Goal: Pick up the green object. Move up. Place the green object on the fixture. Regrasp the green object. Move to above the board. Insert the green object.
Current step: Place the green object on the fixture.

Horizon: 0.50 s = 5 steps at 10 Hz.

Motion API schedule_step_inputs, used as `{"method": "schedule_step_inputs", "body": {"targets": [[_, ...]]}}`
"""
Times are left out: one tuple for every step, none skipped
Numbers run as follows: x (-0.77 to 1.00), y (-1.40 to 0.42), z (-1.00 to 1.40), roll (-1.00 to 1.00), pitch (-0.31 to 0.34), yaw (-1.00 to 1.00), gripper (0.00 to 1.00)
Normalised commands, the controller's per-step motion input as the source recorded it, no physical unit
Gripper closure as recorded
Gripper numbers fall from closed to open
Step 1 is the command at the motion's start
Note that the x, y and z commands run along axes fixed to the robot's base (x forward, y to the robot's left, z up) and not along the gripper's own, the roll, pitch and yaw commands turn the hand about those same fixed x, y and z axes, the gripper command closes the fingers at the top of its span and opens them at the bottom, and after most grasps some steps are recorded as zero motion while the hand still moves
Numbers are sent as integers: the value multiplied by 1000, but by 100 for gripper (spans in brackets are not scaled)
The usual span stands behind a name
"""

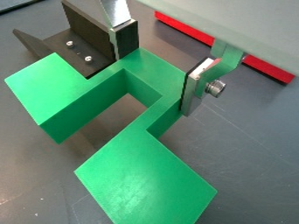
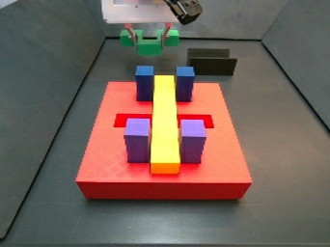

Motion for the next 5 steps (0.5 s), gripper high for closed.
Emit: {"method": "schedule_step_inputs", "body": {"targets": [[3, -9, -57, 0, 0, 0, 100], [0, -26, -71, 0, 0, 0, 100], [0, -34, -77, 0, 0, 0, 100], [0, -40, -83, 0, 0, 0, 100], [0, -37, -80, 0, 0, 0, 100]]}}
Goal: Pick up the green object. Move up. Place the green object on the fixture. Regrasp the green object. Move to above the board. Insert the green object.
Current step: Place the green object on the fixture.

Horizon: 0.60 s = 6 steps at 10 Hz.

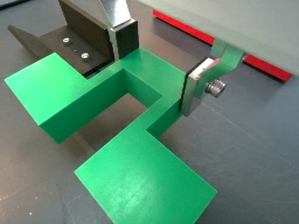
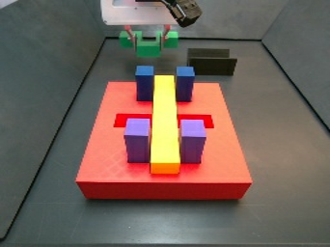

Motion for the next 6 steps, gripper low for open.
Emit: {"method": "schedule_step_inputs", "body": {"targets": [[0, -37, -80, 0, 0, 0, 100], [0, -37, -86, 0, 0, 0, 100], [0, -20, -43, 0, 0, 0, 100], [0, 0, 0, 0, 31, 0, 100], [0, 0, 0, -6, 0, 0, 100], [0, 0, 0, -11, 0, 0, 100]]}}
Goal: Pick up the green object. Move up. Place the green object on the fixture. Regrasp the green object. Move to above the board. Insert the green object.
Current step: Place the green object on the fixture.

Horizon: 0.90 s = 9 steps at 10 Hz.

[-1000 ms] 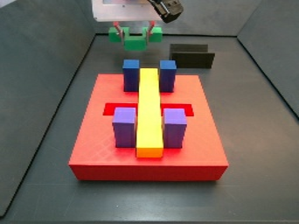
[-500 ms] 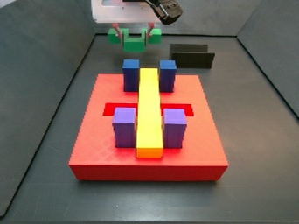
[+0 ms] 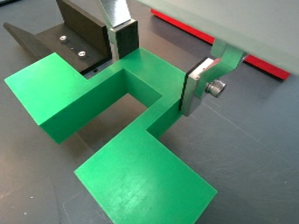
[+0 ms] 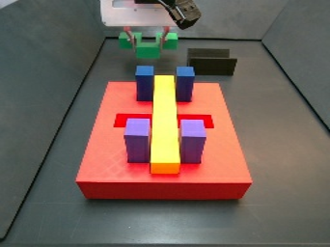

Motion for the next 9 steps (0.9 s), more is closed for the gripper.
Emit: {"method": "schedule_step_inputs", "body": {"targets": [[0, 97, 46, -214, -69, 0, 100], [0, 166, 166, -474, -57, 0, 100], [154, 197, 463, -634, 0, 0, 100], [246, 154, 669, -649, 74, 0, 100], [317, 137, 723, -657, 131, -17, 100], [366, 91, 740, -629, 157, -20, 100], [486, 66, 797, -606, 254, -29, 100], [569, 103, 789, -643, 309, -106, 100], [643, 149, 743, -657, 349, -131, 100]]}}
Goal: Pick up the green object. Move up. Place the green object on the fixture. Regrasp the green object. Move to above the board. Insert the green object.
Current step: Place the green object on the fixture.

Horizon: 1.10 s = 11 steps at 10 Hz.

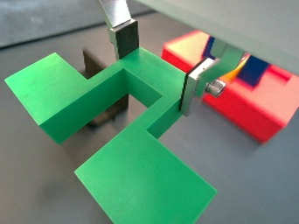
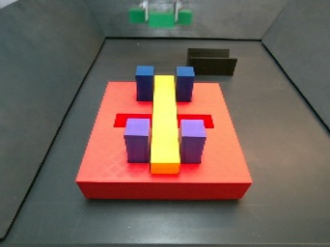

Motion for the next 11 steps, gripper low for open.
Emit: {"method": "schedule_step_inputs", "body": {"targets": [[674, 117, 709, -654, 340, -106, 100], [677, 117, 669, -826, 249, -109, 100], [534, 117, 523, -1000, 40, -154, 100], [423, 83, 269, -1000, -51, -140, 100], [391, 74, 134, -1000, -200, -129, 100], [409, 71, 123, -1000, -223, -131, 100], [406, 71, 120, -1000, -223, -131, 100], [420, 71, 117, -1000, -223, -120, 100], [449, 74, 103, -1000, -211, -83, 100], [486, 80, 80, -1000, -177, -17, 100], [477, 123, 23, -1000, -89, 0, 100]]}}
